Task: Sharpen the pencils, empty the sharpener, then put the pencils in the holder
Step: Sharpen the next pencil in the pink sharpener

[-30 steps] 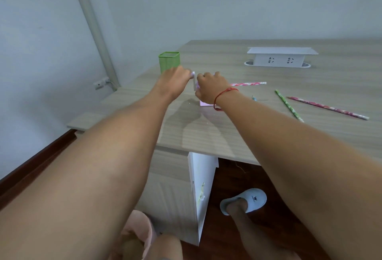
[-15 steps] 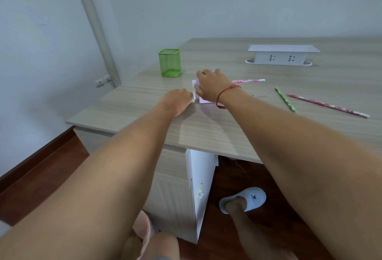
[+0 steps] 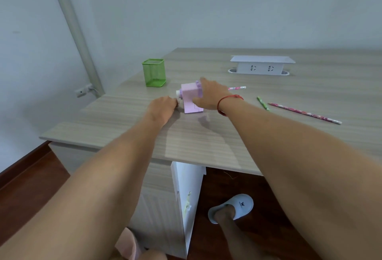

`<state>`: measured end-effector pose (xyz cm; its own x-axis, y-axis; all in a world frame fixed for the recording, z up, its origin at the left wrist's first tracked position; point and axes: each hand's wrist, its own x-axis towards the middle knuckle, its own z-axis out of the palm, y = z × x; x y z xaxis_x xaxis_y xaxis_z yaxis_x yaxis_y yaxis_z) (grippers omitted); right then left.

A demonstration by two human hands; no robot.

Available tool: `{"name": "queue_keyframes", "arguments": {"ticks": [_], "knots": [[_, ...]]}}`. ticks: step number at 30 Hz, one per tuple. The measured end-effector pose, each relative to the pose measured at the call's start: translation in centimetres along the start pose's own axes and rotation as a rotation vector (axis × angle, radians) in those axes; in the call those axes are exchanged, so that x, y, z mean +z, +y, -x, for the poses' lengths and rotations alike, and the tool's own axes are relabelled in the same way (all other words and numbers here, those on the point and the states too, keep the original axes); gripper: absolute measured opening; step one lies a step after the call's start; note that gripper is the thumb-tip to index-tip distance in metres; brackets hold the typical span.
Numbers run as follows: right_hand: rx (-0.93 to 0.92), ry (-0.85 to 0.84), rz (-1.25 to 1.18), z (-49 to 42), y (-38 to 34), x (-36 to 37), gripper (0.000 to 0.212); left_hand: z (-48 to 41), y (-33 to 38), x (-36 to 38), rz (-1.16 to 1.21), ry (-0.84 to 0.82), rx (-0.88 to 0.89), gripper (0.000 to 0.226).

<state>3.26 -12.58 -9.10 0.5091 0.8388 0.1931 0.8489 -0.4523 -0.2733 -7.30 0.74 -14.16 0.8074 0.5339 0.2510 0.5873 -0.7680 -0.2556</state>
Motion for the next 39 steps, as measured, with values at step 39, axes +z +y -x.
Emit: {"name": "queue_keyframes", "arguments": {"ticks": [39], "knots": [[-0.208,0.170,0.542,4.2,2.3,-0.3,0.033,2.1,4.7,-4.4,0.781,0.337,-0.135,0.027]]}}
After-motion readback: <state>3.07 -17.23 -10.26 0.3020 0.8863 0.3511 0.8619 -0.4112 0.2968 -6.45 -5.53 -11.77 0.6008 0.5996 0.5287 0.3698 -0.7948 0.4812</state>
